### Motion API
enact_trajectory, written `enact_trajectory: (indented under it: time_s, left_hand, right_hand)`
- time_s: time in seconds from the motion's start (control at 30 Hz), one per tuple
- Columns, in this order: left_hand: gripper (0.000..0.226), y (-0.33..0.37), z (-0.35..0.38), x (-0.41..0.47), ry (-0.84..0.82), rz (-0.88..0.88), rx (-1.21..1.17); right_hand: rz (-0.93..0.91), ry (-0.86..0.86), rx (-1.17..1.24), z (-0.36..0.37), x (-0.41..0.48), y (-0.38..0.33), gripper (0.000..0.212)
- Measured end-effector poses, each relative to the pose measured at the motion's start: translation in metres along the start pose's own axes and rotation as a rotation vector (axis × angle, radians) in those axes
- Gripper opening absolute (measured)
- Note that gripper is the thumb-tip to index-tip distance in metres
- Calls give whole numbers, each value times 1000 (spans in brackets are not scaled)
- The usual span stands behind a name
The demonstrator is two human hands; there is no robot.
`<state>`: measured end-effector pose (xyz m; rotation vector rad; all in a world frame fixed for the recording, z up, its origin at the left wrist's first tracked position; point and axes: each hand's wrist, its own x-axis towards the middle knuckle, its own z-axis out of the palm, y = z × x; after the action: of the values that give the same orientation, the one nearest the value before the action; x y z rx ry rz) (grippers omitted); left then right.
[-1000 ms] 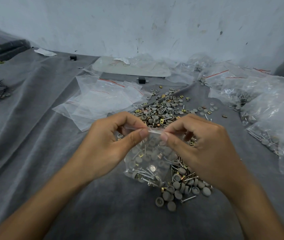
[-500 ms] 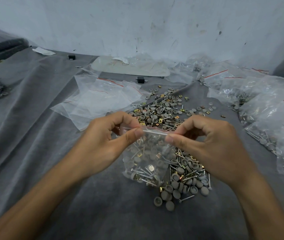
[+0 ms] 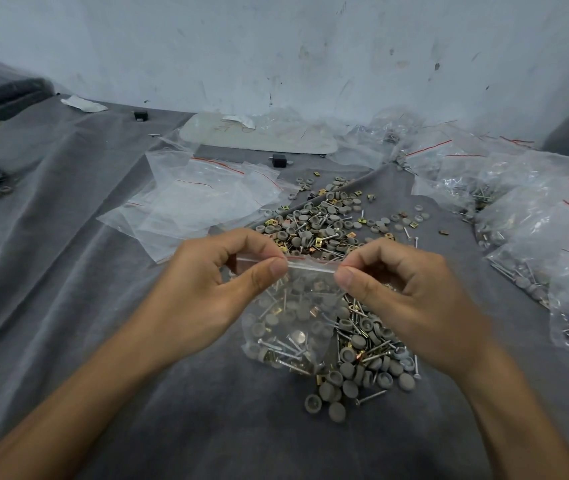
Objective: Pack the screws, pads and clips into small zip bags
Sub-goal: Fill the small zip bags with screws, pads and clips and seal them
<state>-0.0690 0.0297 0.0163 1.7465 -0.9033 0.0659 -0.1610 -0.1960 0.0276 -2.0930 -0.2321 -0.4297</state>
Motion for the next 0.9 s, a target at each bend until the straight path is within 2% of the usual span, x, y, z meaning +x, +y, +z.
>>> enact_trajectory:
  time_s: [0.1,0.23,0.43,0.7,0.9]
  left_hand:
    - [6,0,-2,-1,6,27,122]
    - [20,5,3,-3,-26,163,372]
    - [18,5,5,-3,-50,92,249]
    - [18,-1,4,-3,-127,123,347]
    - [21,-15,-13,1,-72,74,244]
  right_hand:
    - [22,-16,65,3,-1,2,10]
    - [-28,-41,-1,14,-1,2,5]
    - [-37,-55,62,23,-2,-1,3]
    - [-81,-39,53,26,-2,-2,6]
    - [-78,-7,146,14,-4,-3,7]
